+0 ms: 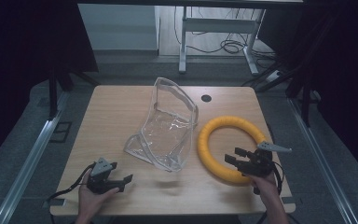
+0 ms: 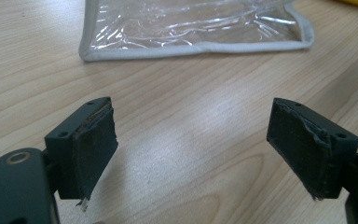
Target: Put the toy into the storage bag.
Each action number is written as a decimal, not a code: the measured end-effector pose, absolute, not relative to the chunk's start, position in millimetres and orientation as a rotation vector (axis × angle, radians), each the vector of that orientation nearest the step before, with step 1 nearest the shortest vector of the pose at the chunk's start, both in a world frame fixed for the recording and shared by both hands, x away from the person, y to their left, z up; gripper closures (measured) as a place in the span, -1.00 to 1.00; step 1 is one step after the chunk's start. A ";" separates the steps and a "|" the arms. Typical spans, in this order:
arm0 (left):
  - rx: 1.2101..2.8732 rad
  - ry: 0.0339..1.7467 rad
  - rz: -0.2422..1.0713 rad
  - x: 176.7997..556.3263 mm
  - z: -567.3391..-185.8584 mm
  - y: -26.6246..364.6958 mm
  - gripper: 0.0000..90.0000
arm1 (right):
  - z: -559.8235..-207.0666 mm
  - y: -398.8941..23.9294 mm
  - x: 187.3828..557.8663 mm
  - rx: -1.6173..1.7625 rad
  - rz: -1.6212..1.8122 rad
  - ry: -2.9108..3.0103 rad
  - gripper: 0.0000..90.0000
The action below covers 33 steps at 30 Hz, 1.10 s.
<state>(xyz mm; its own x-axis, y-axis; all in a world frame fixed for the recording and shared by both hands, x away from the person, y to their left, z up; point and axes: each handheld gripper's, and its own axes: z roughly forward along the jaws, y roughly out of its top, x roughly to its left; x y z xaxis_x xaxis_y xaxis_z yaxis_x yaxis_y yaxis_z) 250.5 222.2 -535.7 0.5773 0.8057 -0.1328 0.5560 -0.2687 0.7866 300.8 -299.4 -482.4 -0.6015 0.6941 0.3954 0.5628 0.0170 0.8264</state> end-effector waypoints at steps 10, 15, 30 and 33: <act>1.955 1.095 0.381 254.1 -532.8 225.0 -0.65 | -484.6 -306.7 297.8 1.365 1.685 2.118 -0.36; 1.963 1.089 0.376 251.6 -534.8 223.7 -0.65 | -481.6 -304.0 296.3 1.363 1.746 2.109 -0.34; 1.961 1.094 0.343 242.5 -534.8 220.6 -0.65 | -466.9 -279.7 309.4 1.266 1.496 2.285 -0.27; 1.964 1.086 0.340 243.3 -534.9 220.5 -0.65 | -458.3 -273.9 312.1 1.208 1.371 2.403 -0.27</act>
<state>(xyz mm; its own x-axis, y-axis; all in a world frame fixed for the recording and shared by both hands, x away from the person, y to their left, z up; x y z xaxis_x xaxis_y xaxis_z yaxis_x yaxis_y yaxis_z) 243.3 220.5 -534.9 0.5871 0.7950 -0.1528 0.5656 -0.2678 0.7800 312.1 -273.9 -458.3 -0.6733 0.6906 0.2643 0.5790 0.2700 0.7694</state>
